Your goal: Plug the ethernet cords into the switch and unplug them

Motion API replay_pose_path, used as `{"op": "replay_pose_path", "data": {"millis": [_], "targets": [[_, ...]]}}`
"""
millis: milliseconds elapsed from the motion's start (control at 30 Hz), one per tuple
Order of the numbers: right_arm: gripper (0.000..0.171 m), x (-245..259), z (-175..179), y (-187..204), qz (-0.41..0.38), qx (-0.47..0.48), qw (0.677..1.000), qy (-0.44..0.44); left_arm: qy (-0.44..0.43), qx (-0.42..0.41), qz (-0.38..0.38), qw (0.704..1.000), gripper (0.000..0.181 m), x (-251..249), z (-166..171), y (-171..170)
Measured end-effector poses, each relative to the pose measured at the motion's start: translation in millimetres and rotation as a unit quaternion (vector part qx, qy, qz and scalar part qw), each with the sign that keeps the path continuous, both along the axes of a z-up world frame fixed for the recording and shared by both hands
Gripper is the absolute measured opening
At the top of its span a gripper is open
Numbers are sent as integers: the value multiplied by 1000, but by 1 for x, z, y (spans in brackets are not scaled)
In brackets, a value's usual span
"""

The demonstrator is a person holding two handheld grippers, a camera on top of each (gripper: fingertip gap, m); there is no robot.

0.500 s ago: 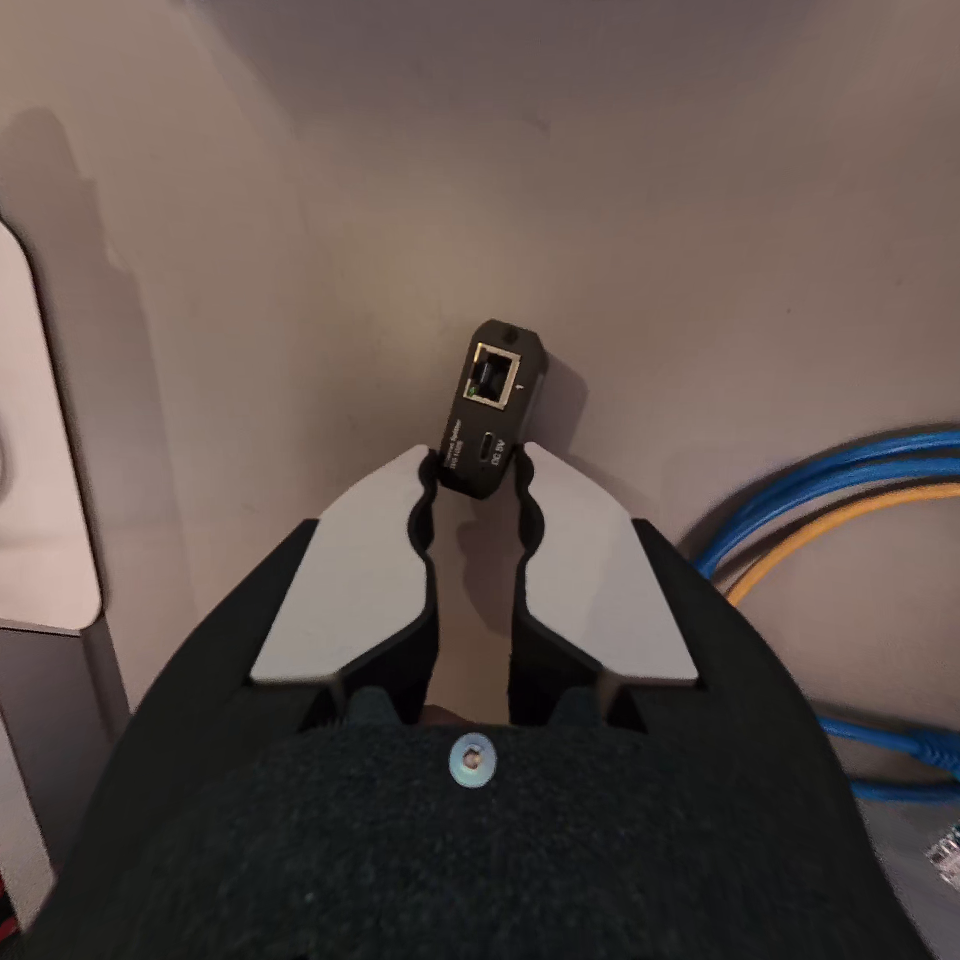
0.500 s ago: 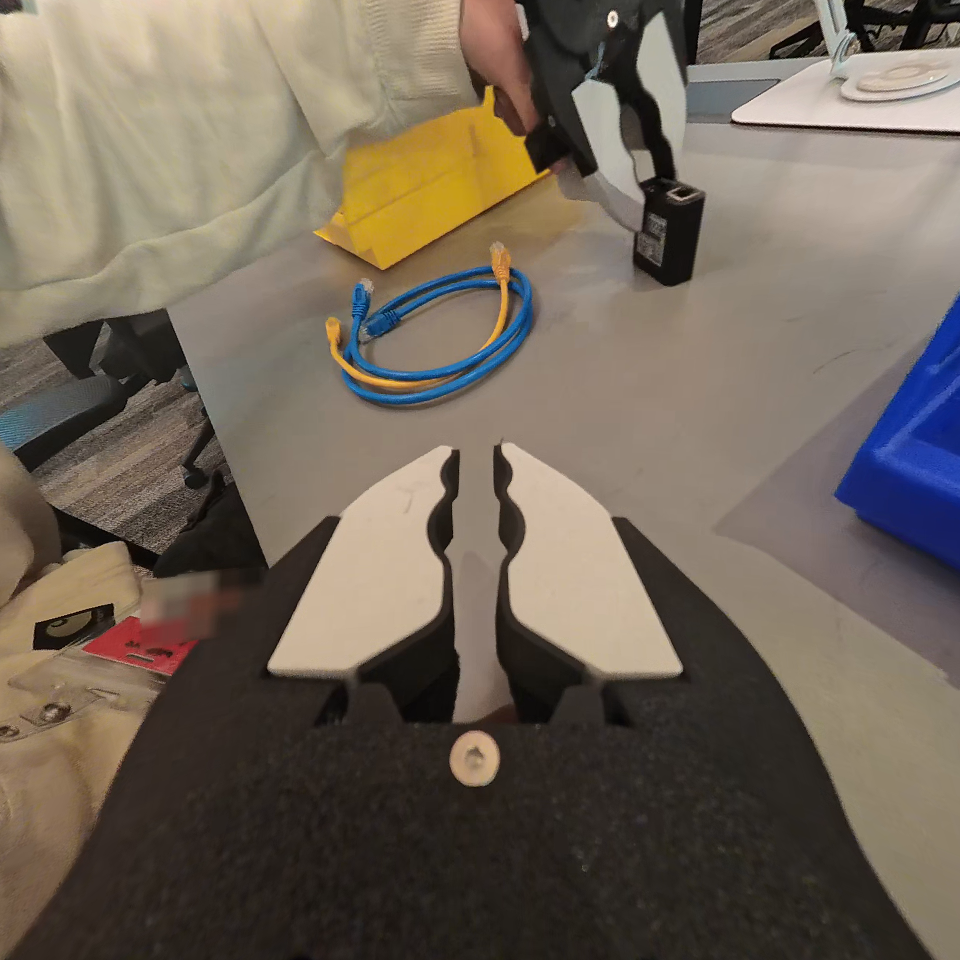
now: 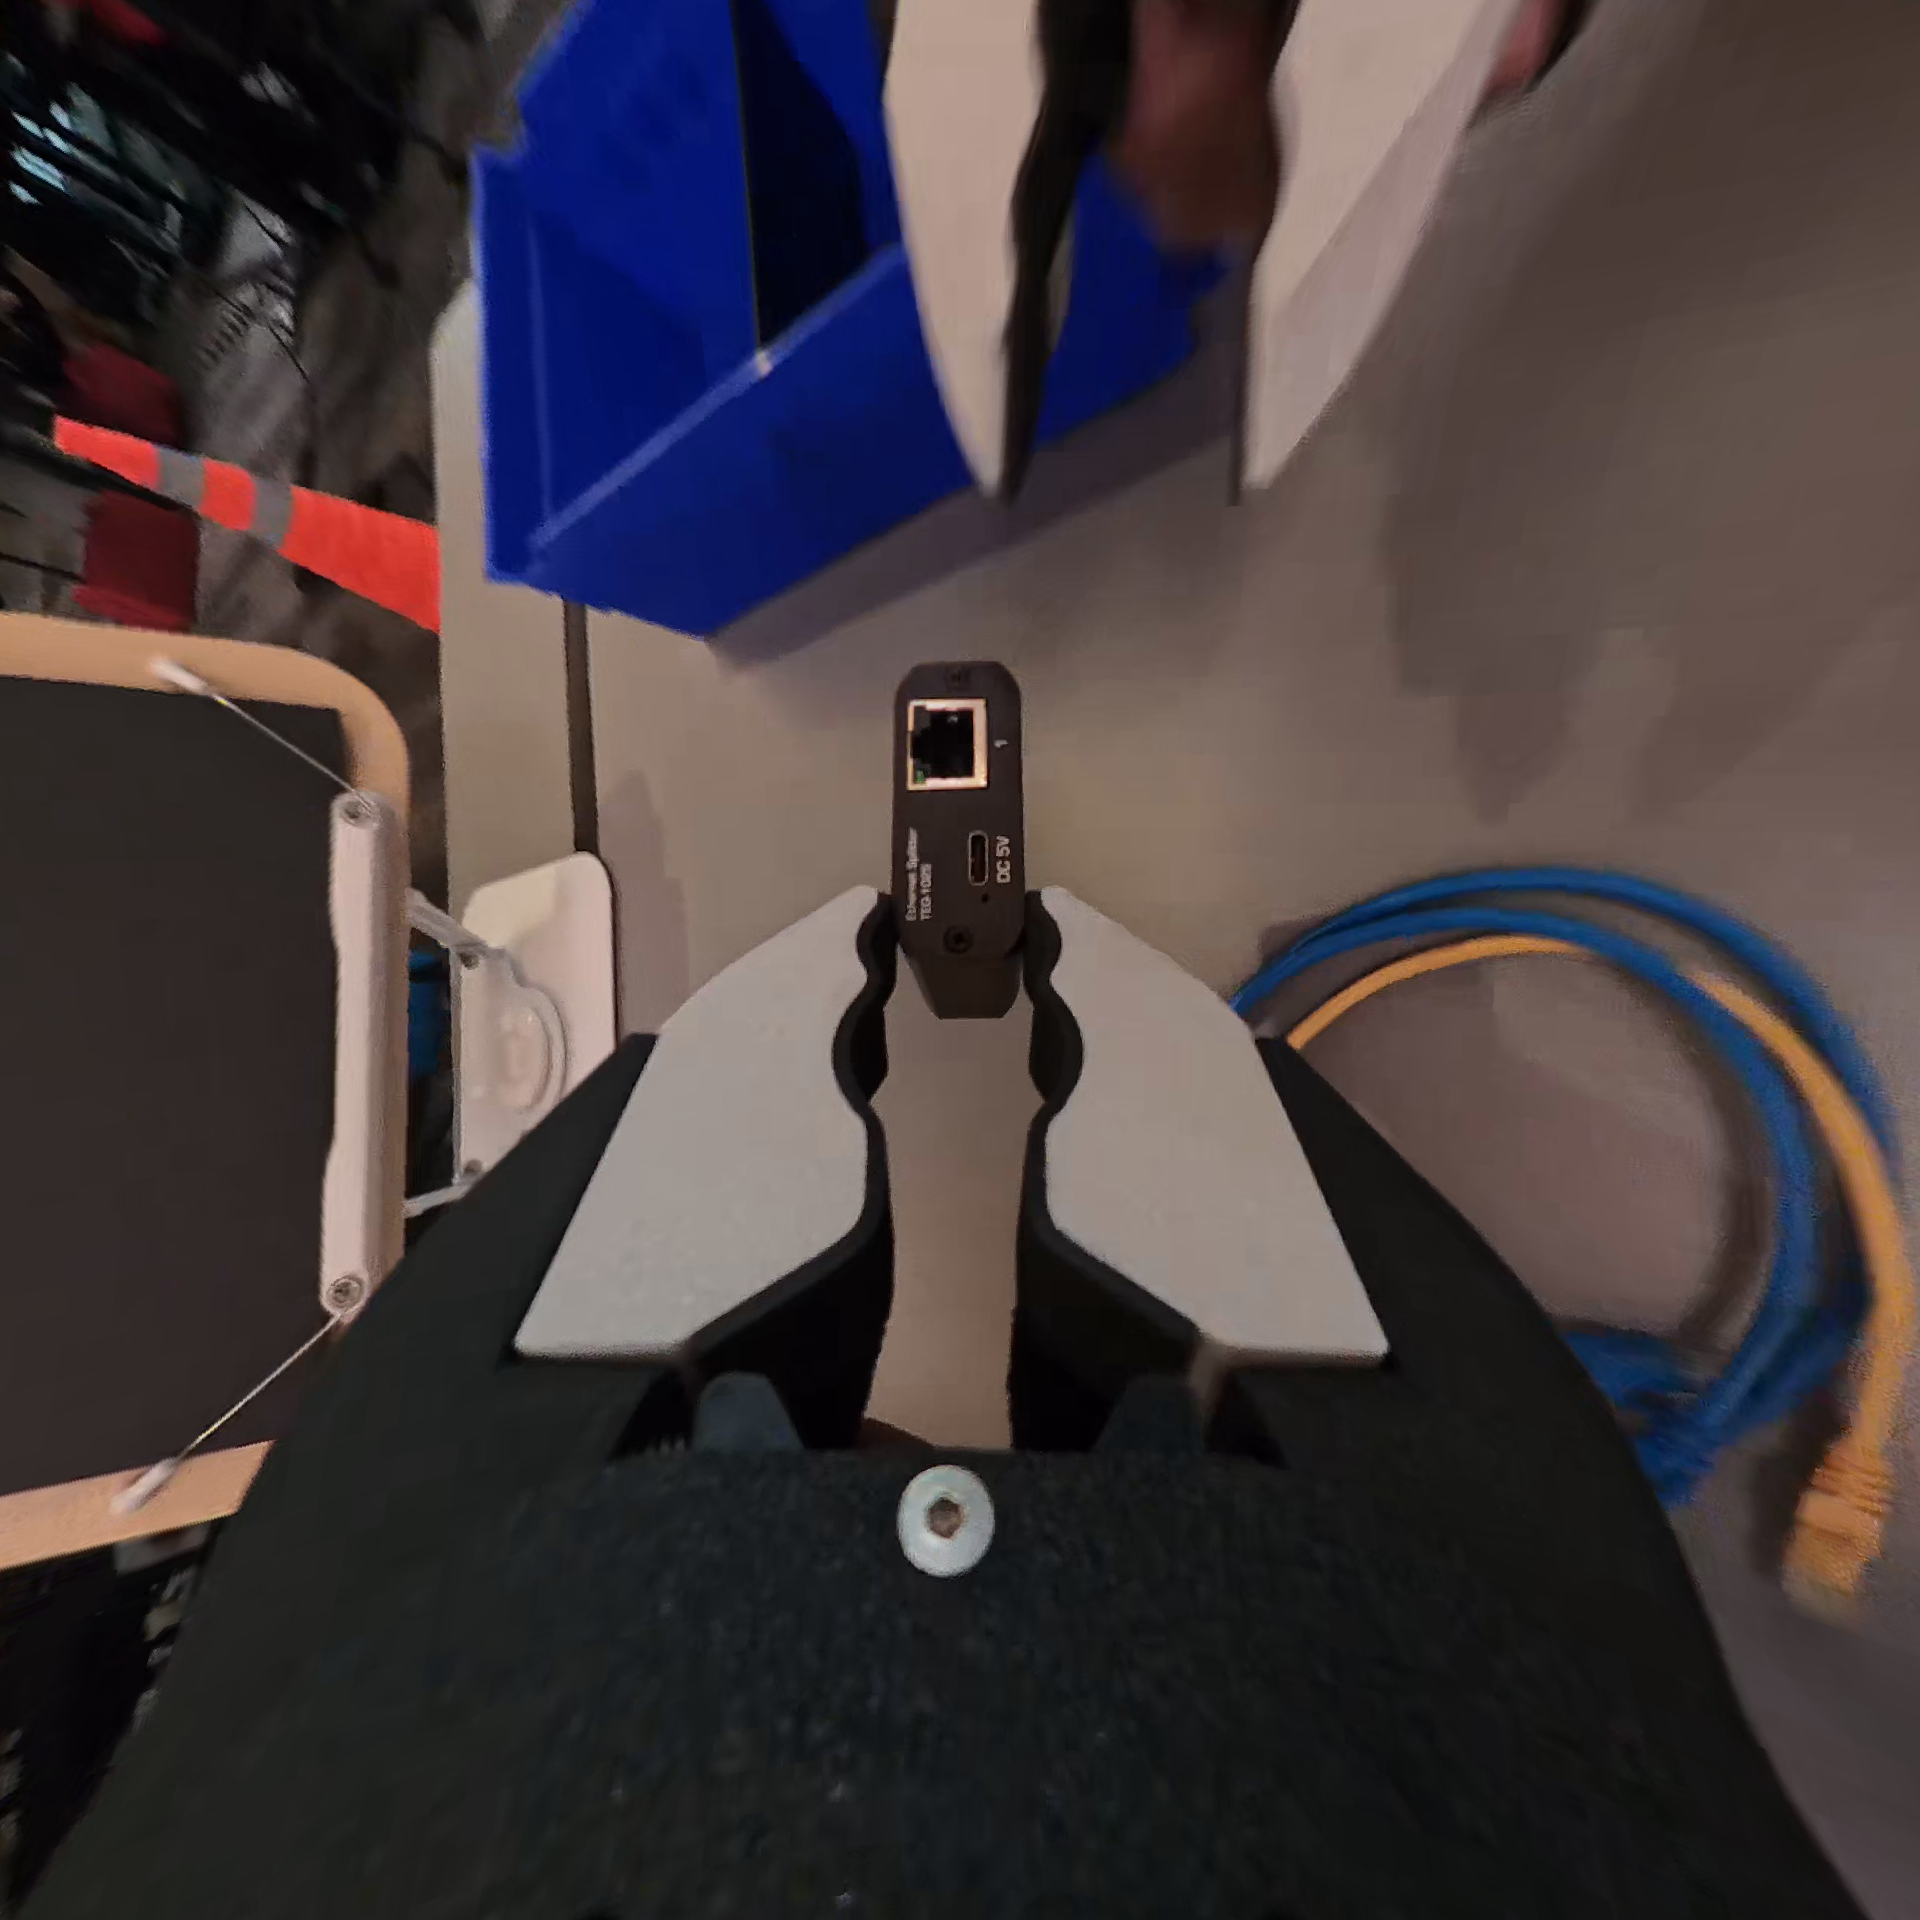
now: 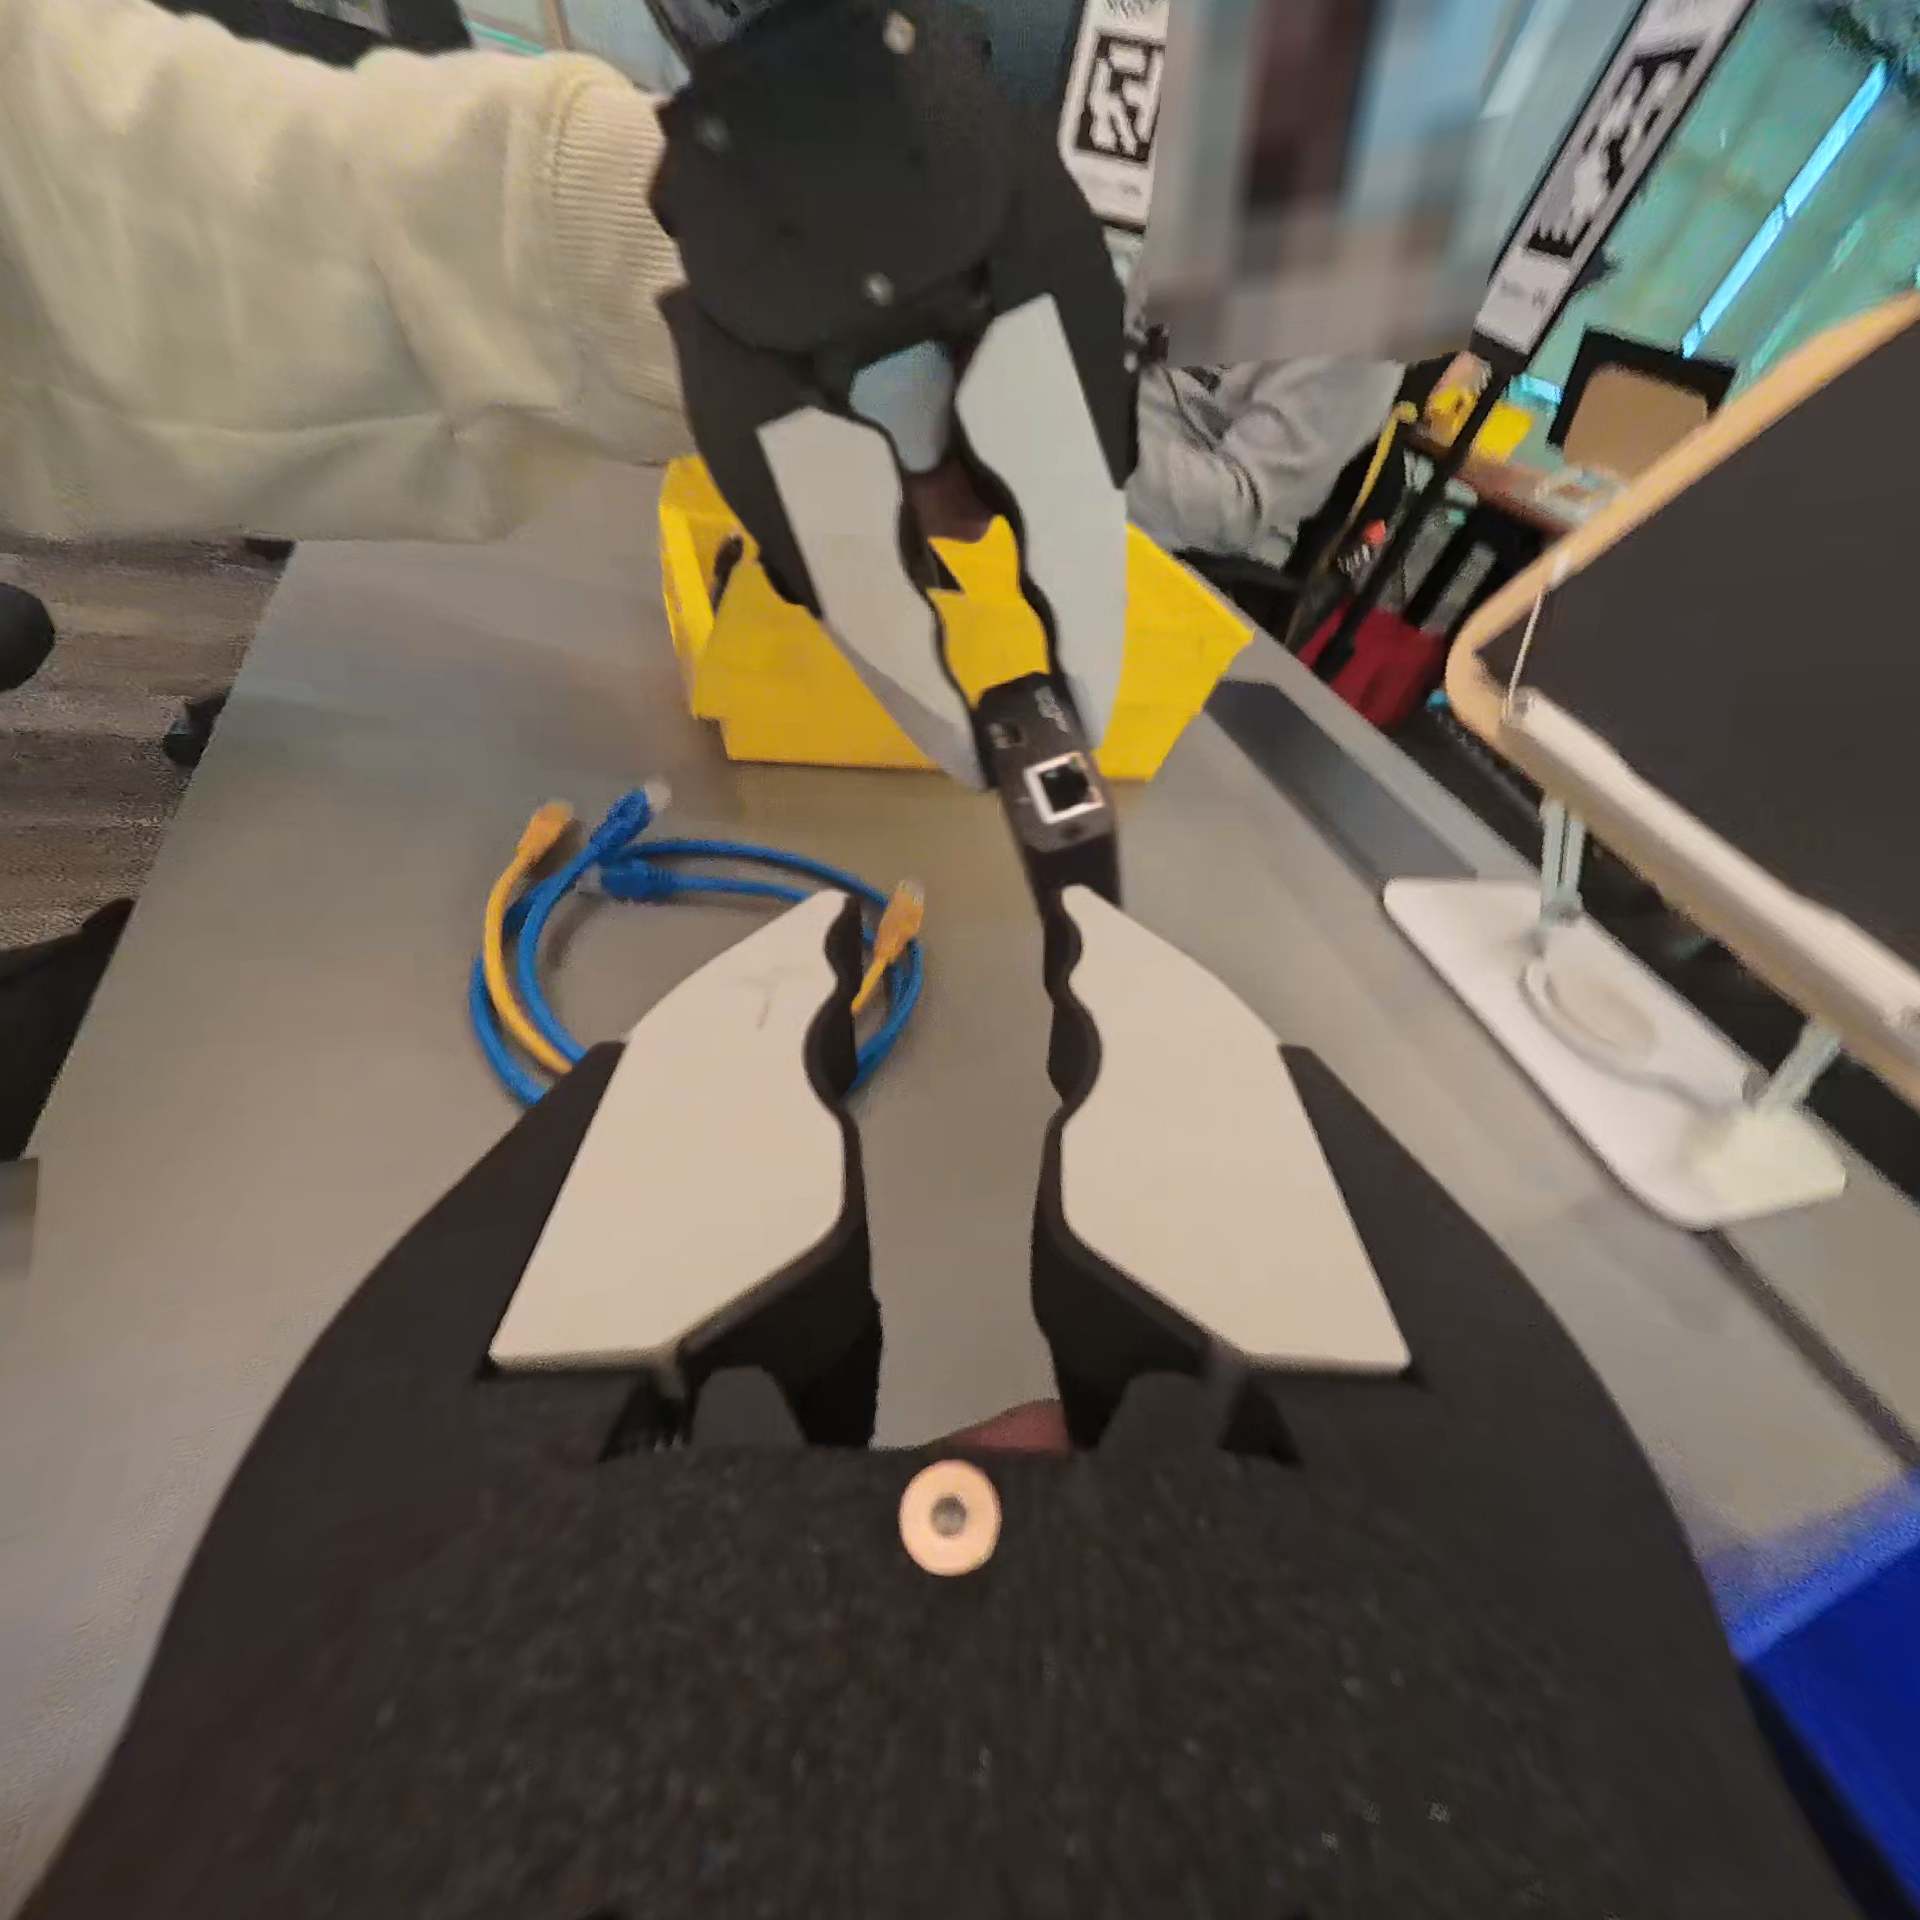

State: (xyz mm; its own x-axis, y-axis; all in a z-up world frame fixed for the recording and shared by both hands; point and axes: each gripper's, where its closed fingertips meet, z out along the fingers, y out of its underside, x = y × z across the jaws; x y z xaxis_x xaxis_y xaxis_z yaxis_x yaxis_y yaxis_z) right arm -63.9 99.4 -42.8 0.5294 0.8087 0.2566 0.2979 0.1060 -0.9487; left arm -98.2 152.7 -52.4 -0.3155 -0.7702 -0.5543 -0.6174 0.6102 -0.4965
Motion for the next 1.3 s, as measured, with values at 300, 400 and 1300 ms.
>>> {"op": "replay_pose_path", "data": {"millis": [300,400,1300], "targets": [[32,-38,47,-13,114,108,987,13,-75,-8,-61,995,23,-9,57,-63],[24,-47,49,-13,118,135,984,-13,-71,-1,-65,995,23,-5,53,-63],[24,-69,38,25,55,184,976,-102,-153,-75,163,972,21,-72,56,-26]]}}
